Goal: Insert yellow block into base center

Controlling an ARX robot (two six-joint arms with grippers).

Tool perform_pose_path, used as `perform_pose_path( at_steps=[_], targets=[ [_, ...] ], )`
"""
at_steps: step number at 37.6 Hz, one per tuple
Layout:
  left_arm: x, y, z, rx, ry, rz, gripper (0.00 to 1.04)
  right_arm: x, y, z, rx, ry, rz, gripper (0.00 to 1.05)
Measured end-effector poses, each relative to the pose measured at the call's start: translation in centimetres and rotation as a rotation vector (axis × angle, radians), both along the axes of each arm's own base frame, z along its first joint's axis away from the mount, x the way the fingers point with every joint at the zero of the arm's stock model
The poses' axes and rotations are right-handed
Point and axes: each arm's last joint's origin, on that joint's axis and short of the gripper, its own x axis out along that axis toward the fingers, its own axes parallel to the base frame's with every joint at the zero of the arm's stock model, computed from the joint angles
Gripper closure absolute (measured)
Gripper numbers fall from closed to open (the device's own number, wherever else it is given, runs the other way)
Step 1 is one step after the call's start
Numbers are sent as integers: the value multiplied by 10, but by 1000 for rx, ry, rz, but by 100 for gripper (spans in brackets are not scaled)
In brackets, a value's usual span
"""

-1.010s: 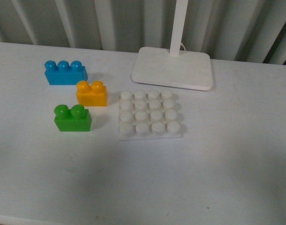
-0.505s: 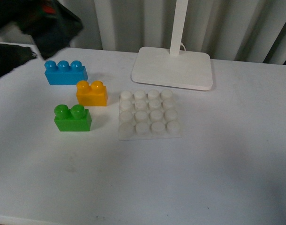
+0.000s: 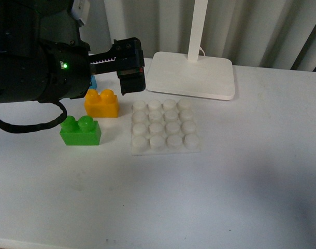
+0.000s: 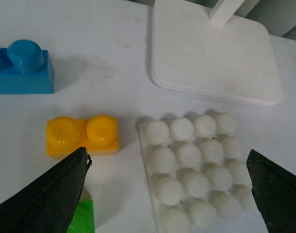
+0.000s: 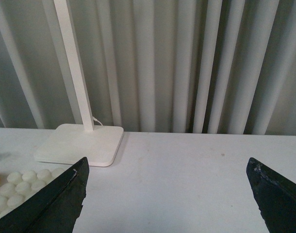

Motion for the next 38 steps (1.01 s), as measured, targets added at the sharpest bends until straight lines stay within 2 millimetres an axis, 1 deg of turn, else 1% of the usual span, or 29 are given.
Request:
perform_pose_path(
  at_steps=[10, 14, 23, 38],
  targets=[
    [28, 4, -10, 127, 44, 26, 6, 0, 0, 0, 0, 0, 0, 9],
    [35, 5, -16, 168, 72, 45, 6, 0, 0, 0, 0, 0, 0, 9],
    [42, 4, -27, 221, 120, 64, 6, 0, 0, 0, 0, 0, 0, 9],
    [51, 2, -37, 262, 144, 75, 6, 0, 0, 0, 0, 0, 0, 9]
  ],
)
